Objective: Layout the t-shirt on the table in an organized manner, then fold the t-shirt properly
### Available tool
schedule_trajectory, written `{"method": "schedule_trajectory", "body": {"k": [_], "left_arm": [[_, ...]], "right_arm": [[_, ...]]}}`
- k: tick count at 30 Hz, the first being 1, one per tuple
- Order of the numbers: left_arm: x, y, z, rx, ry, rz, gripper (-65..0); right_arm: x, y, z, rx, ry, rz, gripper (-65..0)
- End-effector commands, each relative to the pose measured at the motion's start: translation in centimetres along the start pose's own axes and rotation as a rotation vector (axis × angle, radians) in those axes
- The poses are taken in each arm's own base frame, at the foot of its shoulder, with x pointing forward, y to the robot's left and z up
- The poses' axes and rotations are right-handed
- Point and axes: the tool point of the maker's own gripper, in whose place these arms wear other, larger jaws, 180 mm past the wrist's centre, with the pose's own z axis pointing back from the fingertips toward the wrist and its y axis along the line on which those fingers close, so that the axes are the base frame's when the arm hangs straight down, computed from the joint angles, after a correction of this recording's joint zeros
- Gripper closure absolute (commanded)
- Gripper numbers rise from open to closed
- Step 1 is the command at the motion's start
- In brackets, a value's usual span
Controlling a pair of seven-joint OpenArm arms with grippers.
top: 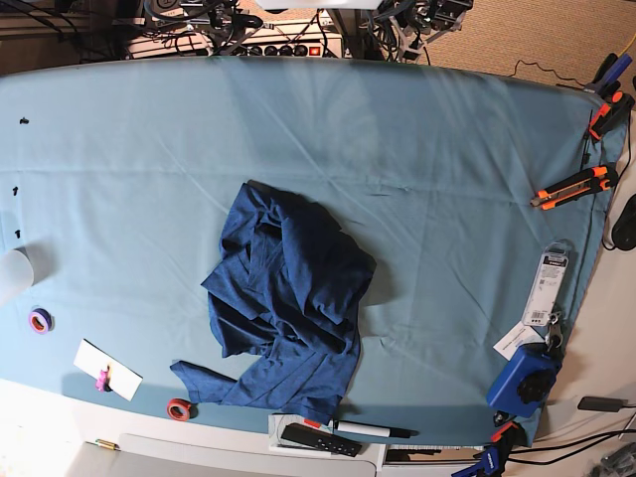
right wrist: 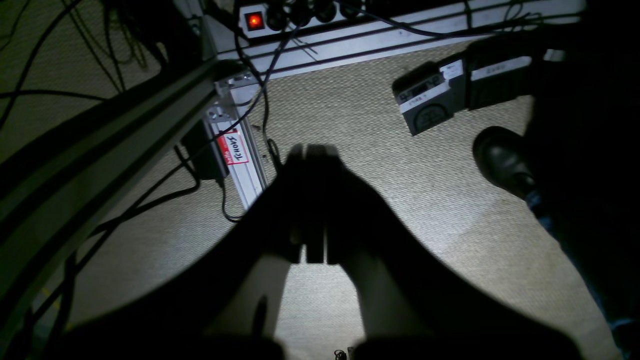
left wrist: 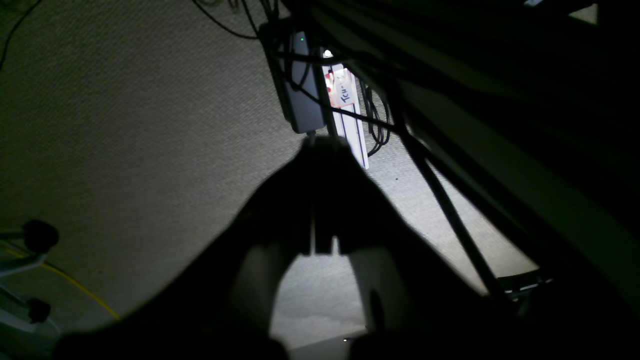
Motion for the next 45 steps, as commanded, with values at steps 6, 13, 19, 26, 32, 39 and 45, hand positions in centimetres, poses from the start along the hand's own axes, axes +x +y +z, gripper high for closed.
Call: {"method": "schedule_trajectory", "body": {"k": [6,13,19,26,32,39,45], "left_arm": [[0.7,-0.5,0.1,-0.010,-0.024,-0.007,0.0],[0.2,-0.7,0.2,-0.015,-0.026,-0.007,0.0],[-1.6,1.1,0.6,0.023,-0.001,-0.007,0.0],[-5.0,2.5,2.6,0.031,-0.019,0.017,0.0],[-7.7,2.6,6.3,-0.002,-0.076,0.038,0.0],[-6.6,1.4,14.4,-0.097,-0.217,-0.111,0.0],[-1.7,0.0,23.5,-0.137,-0.403,-0.226,0.0]], "right_arm": [[0.4,-0.5,0.1,-0.003,-0.012,0.001,0.0],[0.4,-0.5,0.1,-0.003,-0.010,0.001,0.0],[-0.5,-0.7,0.1,-0.007,0.020,0.002,0.0],[-3.0,-3.3,1.6,-0.039,0.000,0.035,0.0],[-4.0,-7.4,5.4,-0.085,-0.086,0.130,0.0],[-1.8,-9.0,13.2,-0.070,-0.286,0.313,0.0],[3.0,-8.3,22.4,-0.080,-0.498,0.380,0.0]]}}
